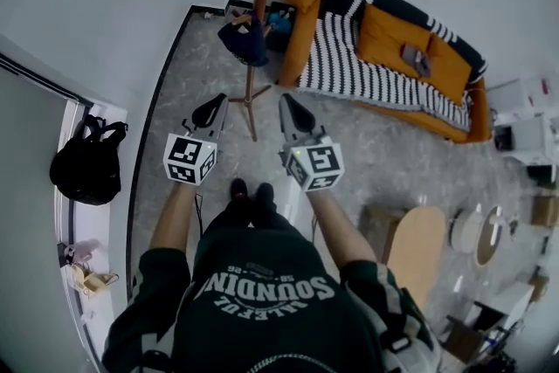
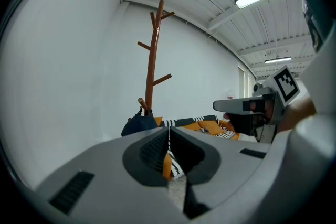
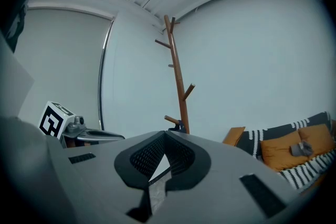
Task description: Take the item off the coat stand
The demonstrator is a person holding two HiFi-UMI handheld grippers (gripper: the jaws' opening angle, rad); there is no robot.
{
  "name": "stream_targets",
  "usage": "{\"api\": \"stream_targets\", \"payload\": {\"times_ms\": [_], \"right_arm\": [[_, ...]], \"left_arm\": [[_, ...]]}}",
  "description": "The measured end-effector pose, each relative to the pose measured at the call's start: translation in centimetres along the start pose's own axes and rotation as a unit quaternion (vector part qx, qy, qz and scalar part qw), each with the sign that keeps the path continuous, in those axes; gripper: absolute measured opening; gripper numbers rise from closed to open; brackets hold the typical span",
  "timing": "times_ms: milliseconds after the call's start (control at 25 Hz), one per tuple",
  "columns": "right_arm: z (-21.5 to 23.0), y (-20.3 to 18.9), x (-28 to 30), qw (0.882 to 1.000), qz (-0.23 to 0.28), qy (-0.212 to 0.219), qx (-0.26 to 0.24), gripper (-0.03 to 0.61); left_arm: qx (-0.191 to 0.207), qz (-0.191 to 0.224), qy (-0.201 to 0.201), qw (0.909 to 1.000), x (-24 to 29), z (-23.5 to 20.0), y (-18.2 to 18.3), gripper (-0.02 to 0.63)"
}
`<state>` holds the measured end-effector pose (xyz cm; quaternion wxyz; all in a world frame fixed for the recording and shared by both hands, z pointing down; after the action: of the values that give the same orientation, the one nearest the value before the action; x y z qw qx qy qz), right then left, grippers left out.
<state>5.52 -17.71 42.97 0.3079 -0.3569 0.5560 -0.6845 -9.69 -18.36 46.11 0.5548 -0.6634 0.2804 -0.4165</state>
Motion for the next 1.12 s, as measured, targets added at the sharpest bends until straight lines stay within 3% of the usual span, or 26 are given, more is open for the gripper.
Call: {"api": "stream_targets", "payload": {"times_ms": [640,840,960,1120], "right_arm": [[1.0,-4.4,2.7,0.999,-0.044,0.028,0.0,-0.002],[0.7,-5.6,2.5,0.998,-0.062,0.028,0.007,-0.002],[0.7,-6.1,2.6,0.998,-0.05,0.031,0.011,-0.002],[0.9,-6.8,2.5,0.998,-0.056,0.031,0.014,-0.002]], "left_arm": [[-0.038,-0.03,0.015,0.9987,2.1,-0.4,-6.1,0.002],[-0.052,-0.025,0.014,0.9983,3.1,-0.8,-7.1,0.11],[-0.053,-0.019,0.007,0.9984,3.8,-1.1,-7.3,0.251],[-0.057,-0.019,0.01,0.9982,4.3,-1.7,-7.6,0.255]]}}
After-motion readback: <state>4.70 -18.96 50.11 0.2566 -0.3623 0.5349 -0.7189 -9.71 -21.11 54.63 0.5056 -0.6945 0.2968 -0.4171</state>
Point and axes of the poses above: the fingertips, and each gripper's own axes: x forward along the fingers, z to its right, y out of its top, the point moved 2 cm from there along -x, backward along the fingers, and after that the axes turned 4 degrees about y, right-handed, at the moved point
